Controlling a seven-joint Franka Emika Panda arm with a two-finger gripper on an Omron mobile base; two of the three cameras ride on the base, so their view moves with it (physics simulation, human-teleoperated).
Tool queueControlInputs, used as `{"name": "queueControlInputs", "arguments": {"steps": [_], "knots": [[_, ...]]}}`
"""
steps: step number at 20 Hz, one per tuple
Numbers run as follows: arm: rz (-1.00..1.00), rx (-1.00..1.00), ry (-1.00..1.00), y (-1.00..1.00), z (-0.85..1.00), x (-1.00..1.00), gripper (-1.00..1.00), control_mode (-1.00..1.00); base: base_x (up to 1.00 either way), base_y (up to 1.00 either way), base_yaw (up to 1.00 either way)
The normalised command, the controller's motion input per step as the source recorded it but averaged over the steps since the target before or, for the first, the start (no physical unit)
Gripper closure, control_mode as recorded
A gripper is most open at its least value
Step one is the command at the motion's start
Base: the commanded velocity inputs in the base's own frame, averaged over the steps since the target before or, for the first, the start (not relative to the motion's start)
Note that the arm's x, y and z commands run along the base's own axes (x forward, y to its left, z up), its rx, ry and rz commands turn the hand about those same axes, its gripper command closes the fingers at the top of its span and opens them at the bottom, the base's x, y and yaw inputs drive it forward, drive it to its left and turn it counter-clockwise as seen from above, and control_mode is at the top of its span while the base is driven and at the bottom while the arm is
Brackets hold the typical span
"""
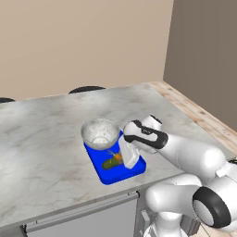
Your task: Place the two vegetables and bowl onto the tray for setting up a vegetable dip station.
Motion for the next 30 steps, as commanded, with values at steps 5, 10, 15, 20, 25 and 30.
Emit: {"name": "queueControlInputs", "arguments": {"steps": [5, 10, 15, 20, 25, 30], "knots": [[0.02, 0.03, 0.00, 0.00, -0.12, 0.09, 1.00, -1.00, 0.00, 0.00, 0.00], [0.00, 0.04, 0.00, 0.01, -0.07, 0.08, 1.00, -1.00, 0.00, 0.00, 0.00], [0.00, 0.04, 0.00, 0.03, -0.06, 0.02, 1.00, -1.00, 0.00, 0.00, 0.00], [0.00, 0.04, 0.00, 0.04, -0.09, 0.00, 1.00, -1.00, 0.00, 0.00, 0.00], [0.00, 0.04, 0.00, 0.01, -0.12, 0.00, 1.00, -1.00, 0.00, 0.00, 0.00], [0.01, 0.05, 0.00, 0.00, -0.11, -0.03, 1.00, -1.00, 0.00, 0.00, 0.00]]}}
